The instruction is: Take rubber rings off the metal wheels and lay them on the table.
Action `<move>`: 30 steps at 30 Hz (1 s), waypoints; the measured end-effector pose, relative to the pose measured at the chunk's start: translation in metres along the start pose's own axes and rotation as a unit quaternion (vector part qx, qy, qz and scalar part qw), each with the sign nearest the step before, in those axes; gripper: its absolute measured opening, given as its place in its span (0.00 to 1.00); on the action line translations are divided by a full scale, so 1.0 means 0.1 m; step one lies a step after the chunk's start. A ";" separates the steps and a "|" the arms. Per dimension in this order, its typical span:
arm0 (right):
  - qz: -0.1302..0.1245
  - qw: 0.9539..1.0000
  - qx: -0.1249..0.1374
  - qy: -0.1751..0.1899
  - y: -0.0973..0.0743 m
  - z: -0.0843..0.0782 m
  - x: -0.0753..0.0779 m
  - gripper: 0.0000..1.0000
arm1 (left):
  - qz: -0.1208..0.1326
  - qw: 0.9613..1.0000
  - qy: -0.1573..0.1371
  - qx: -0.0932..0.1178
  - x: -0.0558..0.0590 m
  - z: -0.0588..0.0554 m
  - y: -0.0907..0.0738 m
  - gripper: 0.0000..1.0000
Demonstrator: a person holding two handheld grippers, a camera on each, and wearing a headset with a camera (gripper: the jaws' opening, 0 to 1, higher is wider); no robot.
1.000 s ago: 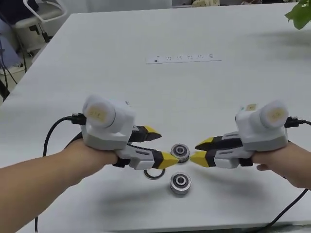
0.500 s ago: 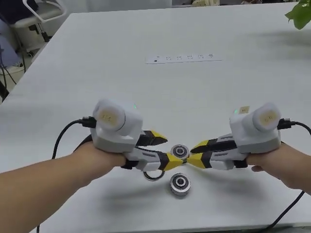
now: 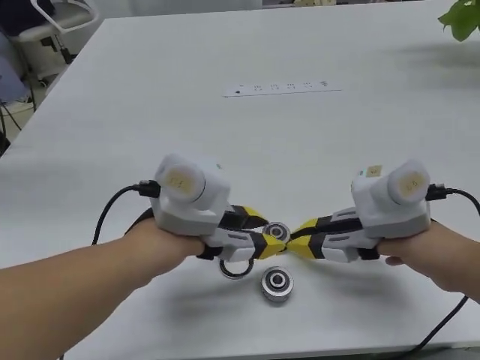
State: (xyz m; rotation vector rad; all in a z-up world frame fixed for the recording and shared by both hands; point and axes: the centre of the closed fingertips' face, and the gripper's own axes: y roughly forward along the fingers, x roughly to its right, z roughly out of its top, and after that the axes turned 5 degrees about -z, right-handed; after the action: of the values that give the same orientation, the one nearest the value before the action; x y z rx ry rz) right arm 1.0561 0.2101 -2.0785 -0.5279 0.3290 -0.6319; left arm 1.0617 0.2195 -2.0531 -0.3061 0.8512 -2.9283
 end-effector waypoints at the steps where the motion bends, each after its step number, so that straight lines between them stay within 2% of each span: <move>1: 0.000 1.000 0.000 0.000 0.00 0.00 0.00 0.08 | 0.000 1.000 0.001 -0.002 0.00 0.00 0.01 0.20; 5: -0.001 1.000 0.002 0.001 0.00 0.00 0.00 0.08 | 0.003 1.000 0.004 -0.009 -0.02 -0.03 0.04 0.17; 11: -0.001 1.000 0.003 -0.001 0.01 0.00 0.01 0.08 | 0.009 1.000 0.013 -0.010 -0.04 -0.02 0.04 0.13; 16: -0.002 1.000 0.003 -0.004 0.01 0.00 0.01 0.08 | 0.016 0.999 0.036 -0.013 -0.04 -0.02 0.06 0.12; 19: -0.004 1.000 0.002 -0.007 0.01 0.00 0.01 0.07 | 0.024 0.998 0.061 -0.016 -0.04 -0.02 0.07 0.12; 23: -0.007 1.000 0.001 -0.003 0.01 0.00 0.01 0.04 | 0.031 0.998 0.047 -0.012 -0.08 -0.02 0.06 0.08; 24: -0.007 1.000 0.000 -0.001 0.01 -0.01 0.01 0.00 | 0.033 0.998 0.049 -0.014 -0.09 -0.03 0.06 0.07; 30: -0.008 1.000 0.003 0.028 -0.01 0.00 0.01 0.00 | 0.033 0.998 0.057 -0.007 -0.07 -0.03 0.06 0.07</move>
State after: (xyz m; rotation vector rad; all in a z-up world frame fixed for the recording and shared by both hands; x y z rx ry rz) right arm 1.0567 0.2088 -2.0778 -0.5089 0.3756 -0.6647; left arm 1.0682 0.2168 -2.0601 -0.1108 0.8791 -2.9033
